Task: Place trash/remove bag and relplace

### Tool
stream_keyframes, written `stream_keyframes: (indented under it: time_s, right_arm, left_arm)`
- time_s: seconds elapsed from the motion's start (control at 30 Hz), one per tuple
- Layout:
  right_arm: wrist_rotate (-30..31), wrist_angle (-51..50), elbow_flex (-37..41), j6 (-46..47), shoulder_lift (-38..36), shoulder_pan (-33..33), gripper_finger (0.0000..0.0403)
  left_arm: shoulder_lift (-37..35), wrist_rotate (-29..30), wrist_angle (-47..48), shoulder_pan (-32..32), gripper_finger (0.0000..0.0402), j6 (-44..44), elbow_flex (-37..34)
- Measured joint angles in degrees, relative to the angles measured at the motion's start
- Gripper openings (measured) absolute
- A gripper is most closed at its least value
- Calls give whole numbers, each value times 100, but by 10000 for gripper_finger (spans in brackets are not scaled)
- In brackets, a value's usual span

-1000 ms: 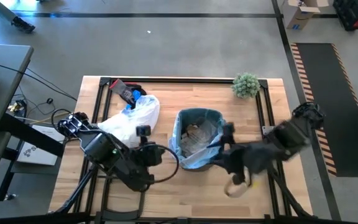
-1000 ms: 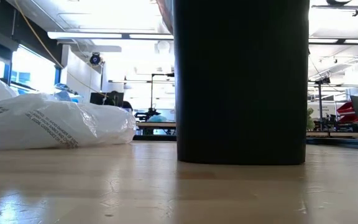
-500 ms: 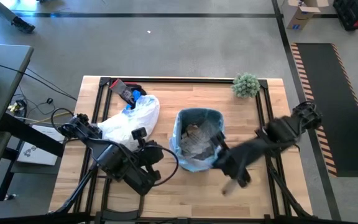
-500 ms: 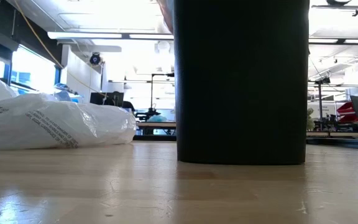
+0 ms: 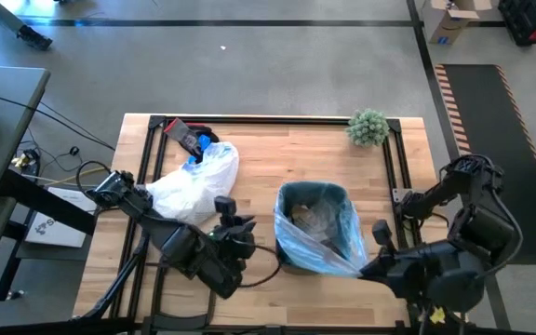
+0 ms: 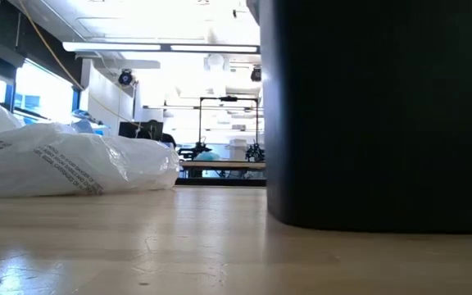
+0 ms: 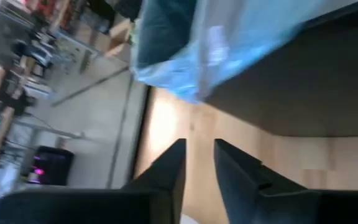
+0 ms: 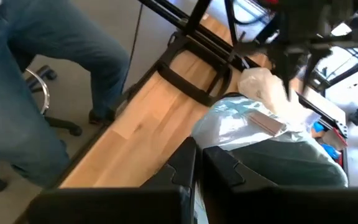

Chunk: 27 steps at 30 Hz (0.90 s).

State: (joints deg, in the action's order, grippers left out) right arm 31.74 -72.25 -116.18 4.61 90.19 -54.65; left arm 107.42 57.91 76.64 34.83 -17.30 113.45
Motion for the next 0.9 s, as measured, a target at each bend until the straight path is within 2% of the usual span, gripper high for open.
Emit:
stream_keyframes:
  time_s: [0.1,0.2,0.3,0.4,0.57,0.67,0.83,0.9]
  right_arm:
    - [22,60,0,15,3,-66,0]
    - [141,90,0,54,3,-76,0]
    - [215,92,0,54,3,-76,0]
    - [217,92,0,54,3,-76,0]
    - [217,92,0,173,3,-76,0]
    - [230,92,0,222,3,-76,0]
    - [232,111,0,209,3,-76,0]
    - [230,120,0,233,3,-76,0]
  left_arm:
    - [0,-225,-85,-282,99,571,-22]
    - [0,-1001,-333,-646,122,883,-28]
    - [0,-1707,-728,-925,134,1289,-28]
    - [48,-2057,-1294,-1081,137,1805,-26]
    - [155,-2095,-1960,-1122,129,2341,-28]
    - [234,-2069,-2054,-1121,107,2341,-28]
    - [356,-1331,-2038,-1110,19,2532,-28]
    - [351,-779,-2100,-1083,8,2631,-28]
